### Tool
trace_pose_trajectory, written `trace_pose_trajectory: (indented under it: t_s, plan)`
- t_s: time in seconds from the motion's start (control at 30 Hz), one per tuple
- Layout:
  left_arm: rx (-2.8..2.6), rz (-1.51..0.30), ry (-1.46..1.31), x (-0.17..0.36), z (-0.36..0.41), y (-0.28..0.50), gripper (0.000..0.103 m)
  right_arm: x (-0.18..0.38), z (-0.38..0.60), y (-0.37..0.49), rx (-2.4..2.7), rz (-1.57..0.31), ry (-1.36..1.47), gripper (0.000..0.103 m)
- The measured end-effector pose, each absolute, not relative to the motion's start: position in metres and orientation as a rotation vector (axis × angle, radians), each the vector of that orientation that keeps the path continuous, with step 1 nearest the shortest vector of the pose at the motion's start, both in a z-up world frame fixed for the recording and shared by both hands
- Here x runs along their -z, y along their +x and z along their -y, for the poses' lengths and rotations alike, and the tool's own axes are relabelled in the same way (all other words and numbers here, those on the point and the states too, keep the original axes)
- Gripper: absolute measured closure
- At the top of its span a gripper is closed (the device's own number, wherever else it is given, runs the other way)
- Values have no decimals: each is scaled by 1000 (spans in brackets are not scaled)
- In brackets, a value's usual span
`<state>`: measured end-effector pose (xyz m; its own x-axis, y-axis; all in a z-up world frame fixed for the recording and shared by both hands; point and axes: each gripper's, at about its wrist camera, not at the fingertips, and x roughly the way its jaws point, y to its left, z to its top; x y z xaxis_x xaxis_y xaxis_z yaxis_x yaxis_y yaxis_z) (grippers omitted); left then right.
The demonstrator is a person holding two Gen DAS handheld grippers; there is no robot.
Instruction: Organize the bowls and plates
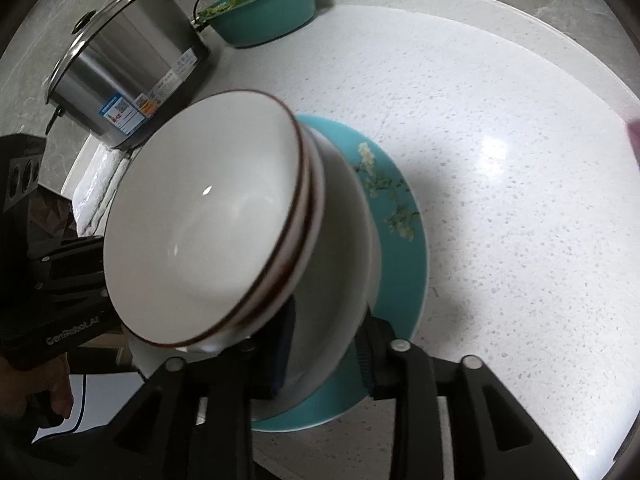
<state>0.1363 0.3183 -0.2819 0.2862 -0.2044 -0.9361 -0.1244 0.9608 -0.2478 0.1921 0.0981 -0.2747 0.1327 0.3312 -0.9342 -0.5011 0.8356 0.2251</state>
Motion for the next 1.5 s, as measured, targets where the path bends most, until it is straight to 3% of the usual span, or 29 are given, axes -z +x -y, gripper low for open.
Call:
trace_pose_trajectory:
  t_s: [0.03, 0.17, 0.27, 0.3, 0.57, 0.63, 0.8, 1.27, 1.5]
  plan:
    - [45, -1282, -293, 281, -320, 135, 71, 274, -97, 192, -596, -1303, -156, 61]
    - [58, -1264, -295, 272, -324, 125, 65, 267, -93, 186, -569, -1293, -147, 57]
    - [67, -1252, -287, 261, -324, 116, 48, 257, -88, 178, -551, -1272, -128, 48]
    - [69, -1247, -284, 258, -325, 113, 39, 253, -84, 176, -543, -1265, -123, 40]
    - [13, -1140, -251, 197, -332, 84, 18, 196, -60, 154, -482, -1149, -56, 17]
    - [-53, -1091, -236, 178, -330, 79, 17, 179, -57, 149, -484, -1114, -48, 0]
    - [-144, -980, -255, 148, -314, 69, 17, 151, -49, 138, -497, -1046, -59, 0]
    - [-204, -943, -300, 94, -238, 29, 17, 98, -21, 94, -478, -873, -70, 0]
    - [-208, -1042, -269, 90, -223, 19, 17, 82, -28, 75, -456, -771, -104, 0]
